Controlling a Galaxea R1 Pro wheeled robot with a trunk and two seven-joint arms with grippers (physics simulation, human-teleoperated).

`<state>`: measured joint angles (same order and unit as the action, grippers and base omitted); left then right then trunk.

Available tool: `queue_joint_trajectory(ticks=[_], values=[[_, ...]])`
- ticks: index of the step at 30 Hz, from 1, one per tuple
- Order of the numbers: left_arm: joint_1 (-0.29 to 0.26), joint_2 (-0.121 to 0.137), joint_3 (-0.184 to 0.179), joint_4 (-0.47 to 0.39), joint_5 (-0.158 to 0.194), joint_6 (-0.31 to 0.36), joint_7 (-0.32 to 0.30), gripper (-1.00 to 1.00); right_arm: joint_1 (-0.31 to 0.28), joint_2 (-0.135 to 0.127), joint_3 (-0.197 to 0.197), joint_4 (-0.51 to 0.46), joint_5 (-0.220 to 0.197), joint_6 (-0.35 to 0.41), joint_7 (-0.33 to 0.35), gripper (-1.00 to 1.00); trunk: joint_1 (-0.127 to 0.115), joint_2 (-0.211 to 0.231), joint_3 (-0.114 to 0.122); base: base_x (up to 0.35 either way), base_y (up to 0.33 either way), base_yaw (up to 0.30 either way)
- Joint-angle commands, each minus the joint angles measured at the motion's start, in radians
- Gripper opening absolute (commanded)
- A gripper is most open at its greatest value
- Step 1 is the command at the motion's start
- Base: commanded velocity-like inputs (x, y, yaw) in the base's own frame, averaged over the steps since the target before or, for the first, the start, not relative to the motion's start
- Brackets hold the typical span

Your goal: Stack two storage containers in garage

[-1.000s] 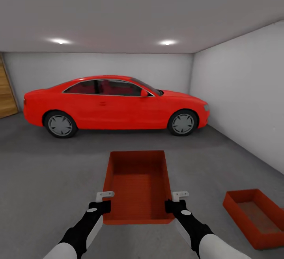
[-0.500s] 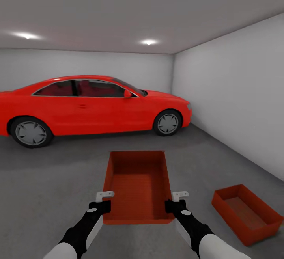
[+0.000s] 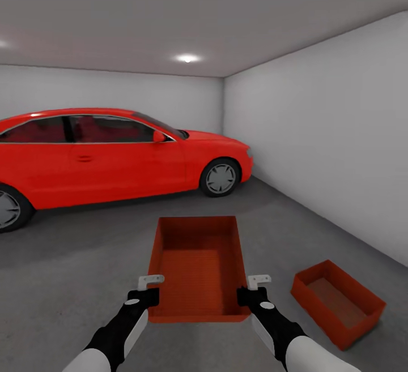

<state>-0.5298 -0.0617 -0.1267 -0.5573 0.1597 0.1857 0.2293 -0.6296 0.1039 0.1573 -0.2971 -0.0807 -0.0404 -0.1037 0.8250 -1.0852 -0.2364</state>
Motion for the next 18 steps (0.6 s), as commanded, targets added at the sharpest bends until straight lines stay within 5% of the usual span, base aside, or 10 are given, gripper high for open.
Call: queue_joint_trajectory(ticks=[1, 18], values=[[-0.001, 0.002, 0.007, -0.007, -0.008, 0.0, 0.015, -1.0, -0.001, -0.01, -0.013, 0.004, -0.011, -0.004, -0.05, -1.0, 0.001, -0.001, -0.001, 0.313, 0.189, -0.287], [-0.001, 0.002, 0.007, -0.007, -0.008, 0.0, 0.015, -1.0, -0.001, -0.01, -0.013, 0.004, -0.013, -0.001, -0.05, -1.0, 0.001, -0.001, -0.001, 0.308, 0.2, -0.287]])
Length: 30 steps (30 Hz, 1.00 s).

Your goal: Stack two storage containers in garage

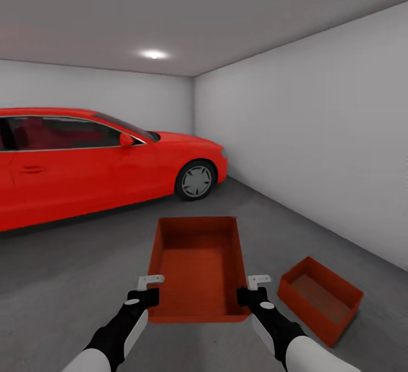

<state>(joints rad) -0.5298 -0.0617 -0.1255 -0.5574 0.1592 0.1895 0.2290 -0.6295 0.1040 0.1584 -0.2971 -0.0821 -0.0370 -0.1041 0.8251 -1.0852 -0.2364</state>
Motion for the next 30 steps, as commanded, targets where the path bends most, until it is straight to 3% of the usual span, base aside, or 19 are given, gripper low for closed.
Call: queue_joint_trajectory(ticks=[1, 30], values=[[-0.001, 0.002, 0.006, -0.007, -0.007, -0.004, 0.015, -1.0, -0.001, -0.01, -0.014, 0.004, -0.011, -0.005, -0.049, -1.0, 0.001, -0.001, -0.001, 0.307, 0.202, -0.287], [-0.001, 0.002, 0.006, -0.007, -0.007, -0.004, 0.015, -1.0, -0.001, -0.01, -0.016, 0.004, -0.013, -0.009, -0.049, -1.0, 0.001, -0.001, -0.001, 0.307, 0.202, -0.287]])
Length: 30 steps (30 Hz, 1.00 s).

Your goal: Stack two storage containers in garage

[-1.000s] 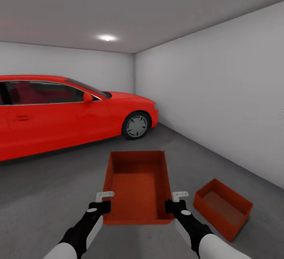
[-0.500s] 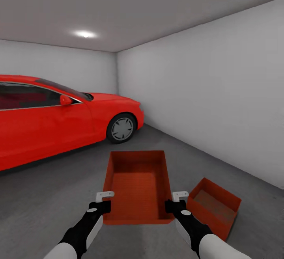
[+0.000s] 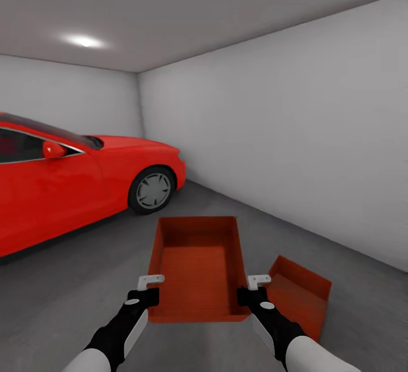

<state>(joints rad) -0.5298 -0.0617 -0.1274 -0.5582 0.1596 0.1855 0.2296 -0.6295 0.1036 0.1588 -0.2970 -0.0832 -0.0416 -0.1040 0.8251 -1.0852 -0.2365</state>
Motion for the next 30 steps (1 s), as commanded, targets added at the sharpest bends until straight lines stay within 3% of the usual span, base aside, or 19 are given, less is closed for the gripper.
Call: queue_joint_trajectory(ticks=[1, 30], values=[[-0.001, 0.002, 0.008, -0.006, -0.008, 0.0, 0.015, -1.0, -0.001, -0.01, -0.016, 0.004, -0.012, -0.004, -0.049, -1.0, 0.001, -0.001, -0.001, 0.307, 0.202, -0.287], [-0.001, 0.003, 0.008, -0.006, -0.009, -0.001, 0.016, -1.0, -0.001, -0.01, -0.016, 0.004, -0.013, -0.004, -0.049, -1.0, 0.001, -0.001, -0.001, 0.307, 0.202, -0.287]])
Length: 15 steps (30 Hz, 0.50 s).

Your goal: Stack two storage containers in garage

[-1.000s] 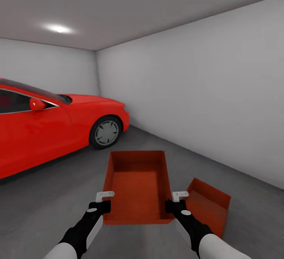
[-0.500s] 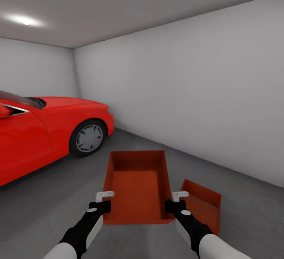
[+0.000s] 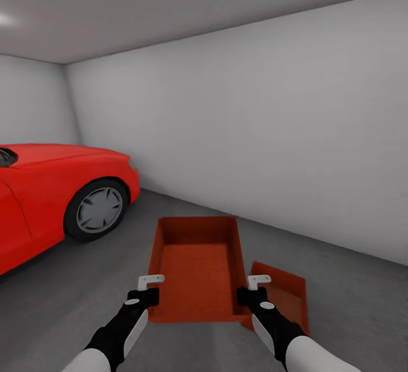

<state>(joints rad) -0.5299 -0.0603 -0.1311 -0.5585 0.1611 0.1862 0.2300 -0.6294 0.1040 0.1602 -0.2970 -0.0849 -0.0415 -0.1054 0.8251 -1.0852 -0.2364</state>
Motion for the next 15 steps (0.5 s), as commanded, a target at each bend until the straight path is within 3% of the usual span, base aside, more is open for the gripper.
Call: queue_joint_trajectory(ticks=[1, 15], values=[[-0.001, 0.002, 0.011, -0.006, -0.011, -0.002, 0.015, -1.0, -0.001, -0.01, -0.018, 0.004, -0.012, -0.005, -0.048, -1.0, 0.001, -0.001, -0.001, 0.307, 0.201, -0.287], [-0.001, 0.002, 0.011, -0.006, -0.011, -0.002, 0.015, -1.0, -0.001, -0.01, -0.018, 0.004, -0.011, -0.005, -0.048, -1.0, 0.001, -0.001, -0.001, 0.307, 0.193, -0.287]])
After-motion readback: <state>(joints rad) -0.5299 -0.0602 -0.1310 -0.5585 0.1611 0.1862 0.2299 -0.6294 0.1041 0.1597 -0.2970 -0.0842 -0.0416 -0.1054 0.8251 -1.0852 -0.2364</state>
